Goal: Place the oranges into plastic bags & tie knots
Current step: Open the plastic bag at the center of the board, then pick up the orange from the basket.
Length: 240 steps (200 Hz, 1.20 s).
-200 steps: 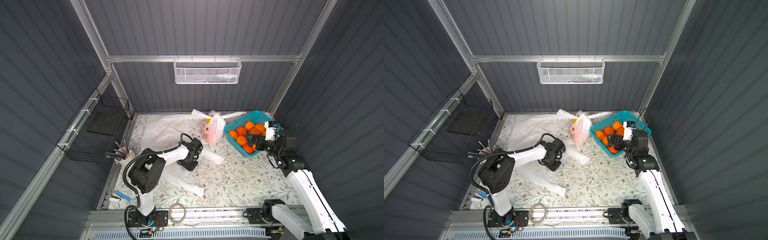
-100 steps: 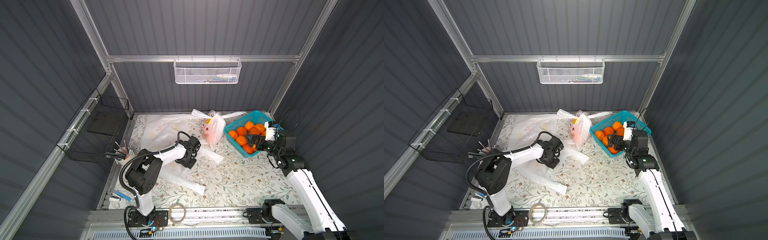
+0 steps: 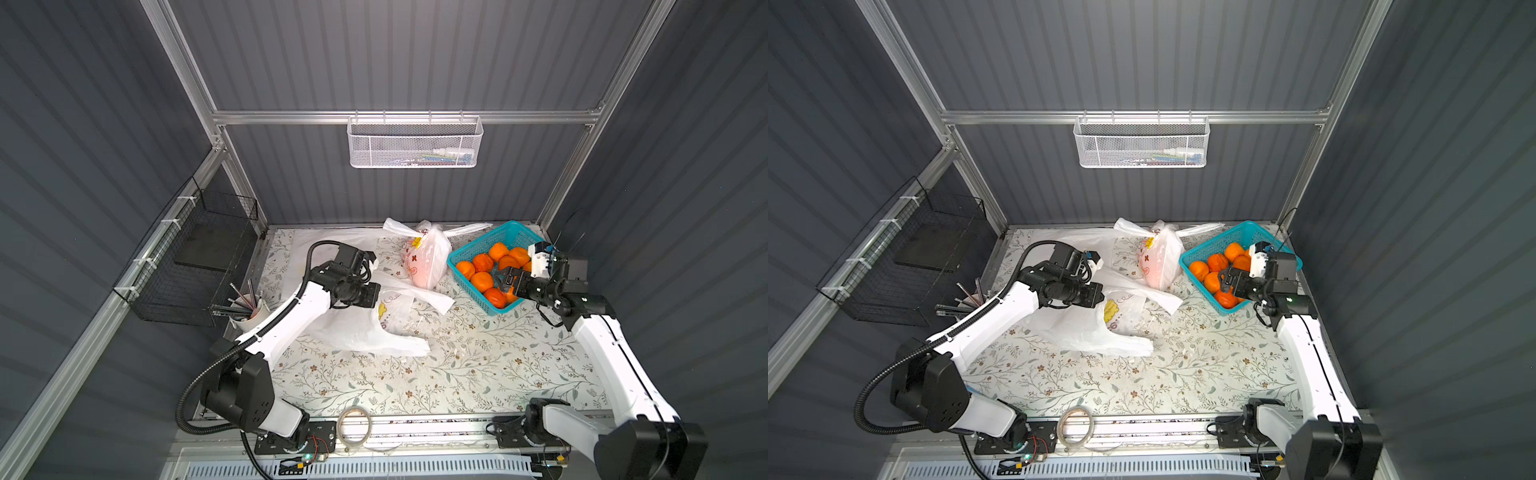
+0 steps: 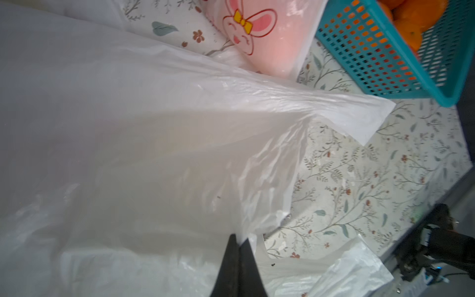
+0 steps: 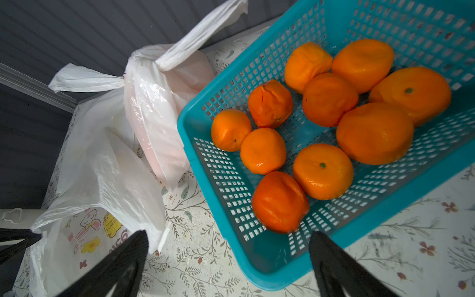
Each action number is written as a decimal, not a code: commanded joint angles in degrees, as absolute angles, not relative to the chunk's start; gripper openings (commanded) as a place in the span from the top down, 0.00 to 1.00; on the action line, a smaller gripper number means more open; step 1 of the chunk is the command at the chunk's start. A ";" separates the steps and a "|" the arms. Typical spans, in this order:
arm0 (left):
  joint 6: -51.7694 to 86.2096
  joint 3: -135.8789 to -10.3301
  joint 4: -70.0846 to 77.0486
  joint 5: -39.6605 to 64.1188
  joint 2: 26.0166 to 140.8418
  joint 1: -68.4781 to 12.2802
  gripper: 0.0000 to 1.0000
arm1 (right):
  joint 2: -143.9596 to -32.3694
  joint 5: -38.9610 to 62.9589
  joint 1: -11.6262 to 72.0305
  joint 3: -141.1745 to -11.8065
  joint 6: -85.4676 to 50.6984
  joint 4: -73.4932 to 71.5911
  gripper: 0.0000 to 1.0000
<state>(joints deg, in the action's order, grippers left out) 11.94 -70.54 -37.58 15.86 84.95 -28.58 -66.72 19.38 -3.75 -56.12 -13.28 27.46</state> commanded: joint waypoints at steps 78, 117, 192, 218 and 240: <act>35.87 -74.91 -21.30 41.21 81.66 -27.69 1.00 | -93.86 20.30 -4.04 -70.54 -12.75 28.90 0.01; 42.36 -73.72 -13.79 43.55 84.25 -27.53 1.00 | -100.73 19.89 -4.04 -71.63 -23.24 17.52 0.01; 43.60 -73.11 -11.28 44.08 86.74 -27.51 1.00 | -108.27 17.45 -3.57 -72.79 -34.41 8.02 0.01; 43.64 -73.21 -11.39 44.20 87.18 -27.51 1.00 | -110.46 17.02 -2.64 -74.03 -35.09 7.44 0.01; 43.34 -73.25 -11.67 44.29 87.36 -27.45 1.00 | -112.77 17.01 -2.46 -75.55 -36.34 6.59 0.02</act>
<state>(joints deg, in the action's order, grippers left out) 43.13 -73.43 -12.29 42.72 86.80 -28.01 -110.59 17.15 -2.98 -73.25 -33.91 8.16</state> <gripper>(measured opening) 0.049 0.985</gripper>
